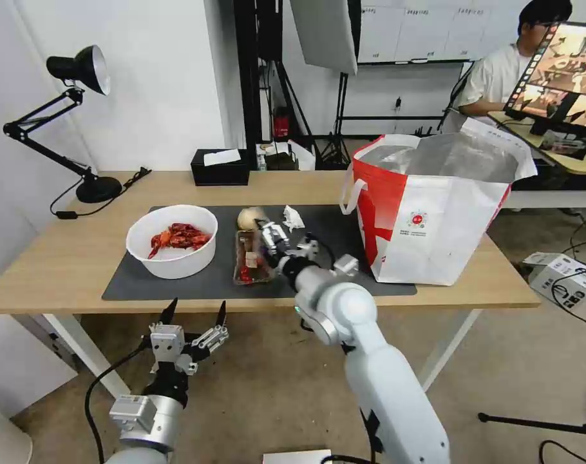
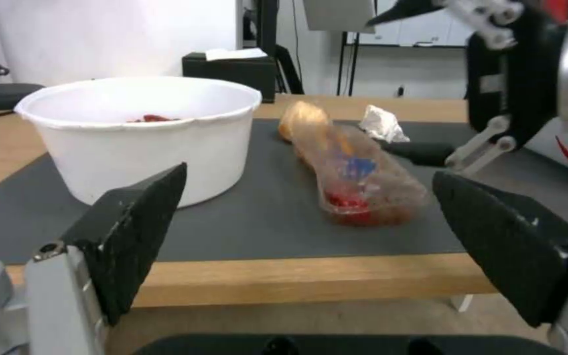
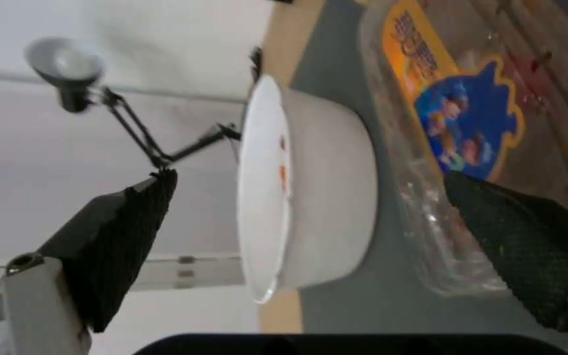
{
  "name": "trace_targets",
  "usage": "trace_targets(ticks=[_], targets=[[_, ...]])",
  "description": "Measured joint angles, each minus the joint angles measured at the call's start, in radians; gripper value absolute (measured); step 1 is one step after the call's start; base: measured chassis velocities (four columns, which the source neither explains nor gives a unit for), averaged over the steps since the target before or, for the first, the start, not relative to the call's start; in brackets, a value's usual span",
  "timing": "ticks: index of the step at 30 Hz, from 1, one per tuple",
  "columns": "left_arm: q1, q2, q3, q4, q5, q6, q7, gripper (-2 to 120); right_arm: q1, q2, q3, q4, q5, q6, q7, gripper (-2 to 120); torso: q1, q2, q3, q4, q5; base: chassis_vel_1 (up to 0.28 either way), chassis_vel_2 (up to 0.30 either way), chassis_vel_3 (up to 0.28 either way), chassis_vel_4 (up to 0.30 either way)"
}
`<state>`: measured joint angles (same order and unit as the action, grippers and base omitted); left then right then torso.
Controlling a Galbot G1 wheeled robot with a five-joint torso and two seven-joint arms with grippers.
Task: Pick up the trash from the table and place it into the takeout bag.
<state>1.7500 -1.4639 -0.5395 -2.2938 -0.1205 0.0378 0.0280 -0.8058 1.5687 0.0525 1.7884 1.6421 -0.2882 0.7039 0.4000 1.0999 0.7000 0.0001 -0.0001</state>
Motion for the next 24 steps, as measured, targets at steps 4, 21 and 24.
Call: trace_targets(ticks=[4, 21, 24], targets=[[0.0, 0.0, 0.0, 0.001, -0.003, 0.001, 0.0, 100, 0.031, -0.016, -0.015, -0.017, 0.009, -0.016, 0.02, 100, 0.0, 0.0, 0.0, 0.0, 0.0001, 0.0, 0.0, 0.0, 0.0], [-0.039, 0.024, -0.002, 0.009, -0.04, 0.006, -0.003, 100, 0.383, -0.312, -0.172, -0.287, -0.781, -0.182, -0.75, 68, 0.0, 0.0, 0.0, -0.0002, 0.0001, 0.0, 0.0, 0.0, 0.0], [-0.044, 0.028, -0.003, 0.009, -0.05, 0.007, -0.003, 100, 0.436, -0.315, -0.208, -0.377, -0.853, -0.176, -0.854, 58, 0.0, 0.0, 0.0, -0.0001, 0.0002, 0.0, 0.0, 0.0, 0.0]])
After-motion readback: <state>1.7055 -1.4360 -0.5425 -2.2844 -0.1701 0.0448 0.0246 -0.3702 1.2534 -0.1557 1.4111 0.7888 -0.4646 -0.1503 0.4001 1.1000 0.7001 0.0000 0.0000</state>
